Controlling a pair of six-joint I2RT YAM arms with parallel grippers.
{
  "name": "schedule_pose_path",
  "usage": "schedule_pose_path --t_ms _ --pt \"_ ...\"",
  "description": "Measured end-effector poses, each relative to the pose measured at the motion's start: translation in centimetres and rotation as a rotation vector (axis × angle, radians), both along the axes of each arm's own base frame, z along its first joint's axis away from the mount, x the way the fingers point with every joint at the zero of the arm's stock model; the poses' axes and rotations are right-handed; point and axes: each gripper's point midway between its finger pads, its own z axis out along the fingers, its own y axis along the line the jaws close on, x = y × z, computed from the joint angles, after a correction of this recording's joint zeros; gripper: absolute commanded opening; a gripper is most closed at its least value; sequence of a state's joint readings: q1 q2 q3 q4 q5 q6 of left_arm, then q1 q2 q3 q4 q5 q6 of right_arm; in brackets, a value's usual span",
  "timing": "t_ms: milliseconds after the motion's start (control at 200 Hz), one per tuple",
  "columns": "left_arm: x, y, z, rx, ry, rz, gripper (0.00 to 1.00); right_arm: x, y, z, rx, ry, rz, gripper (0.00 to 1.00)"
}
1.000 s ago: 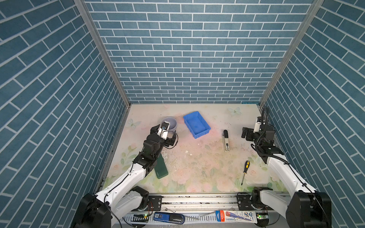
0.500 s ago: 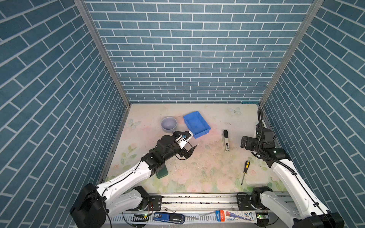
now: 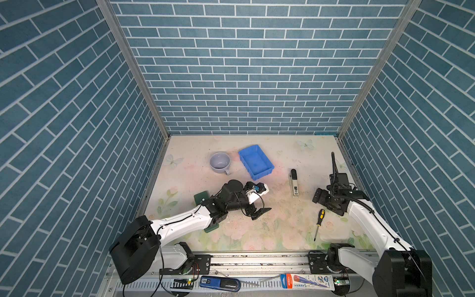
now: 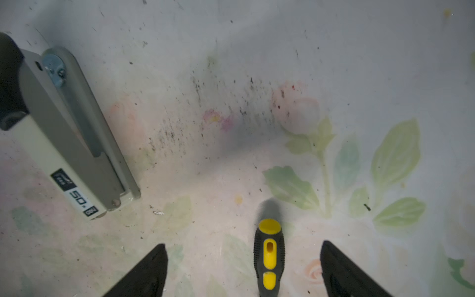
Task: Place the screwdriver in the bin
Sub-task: 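Lower the right gripper over the yellow-handled screwdriver while the left arm reaches forward, then close the right gripper on the screwdriver's yellow handle end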
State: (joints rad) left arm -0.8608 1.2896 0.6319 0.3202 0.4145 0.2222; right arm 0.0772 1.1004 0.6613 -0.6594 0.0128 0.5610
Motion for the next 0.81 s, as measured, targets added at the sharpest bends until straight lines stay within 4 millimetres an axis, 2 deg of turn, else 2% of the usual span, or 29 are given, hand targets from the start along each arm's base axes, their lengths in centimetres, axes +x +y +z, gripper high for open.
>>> schedule_pose_path --t_ms 215,270,350,805 --pt "0.0 -0.2 0.3 -0.013 -0.014 -0.006 1.00 -1.3 -0.1 -2.4 0.010 0.091 -0.025 0.68" --pt "0.0 -0.2 0.4 -0.015 -0.017 -0.003 1.00 -1.5 0.0 -2.8 0.013 0.108 -0.025 0.59" --pt "0.1 -0.2 0.4 -0.017 -0.020 -0.001 1.00 -1.7 0.0 -3.5 0.018 0.133 -0.031 0.52" --pt "0.2 -0.3 0.8 -0.035 -0.031 0.002 1.00 -1.6 0.0 -5.2 0.021 0.171 -0.036 0.35"
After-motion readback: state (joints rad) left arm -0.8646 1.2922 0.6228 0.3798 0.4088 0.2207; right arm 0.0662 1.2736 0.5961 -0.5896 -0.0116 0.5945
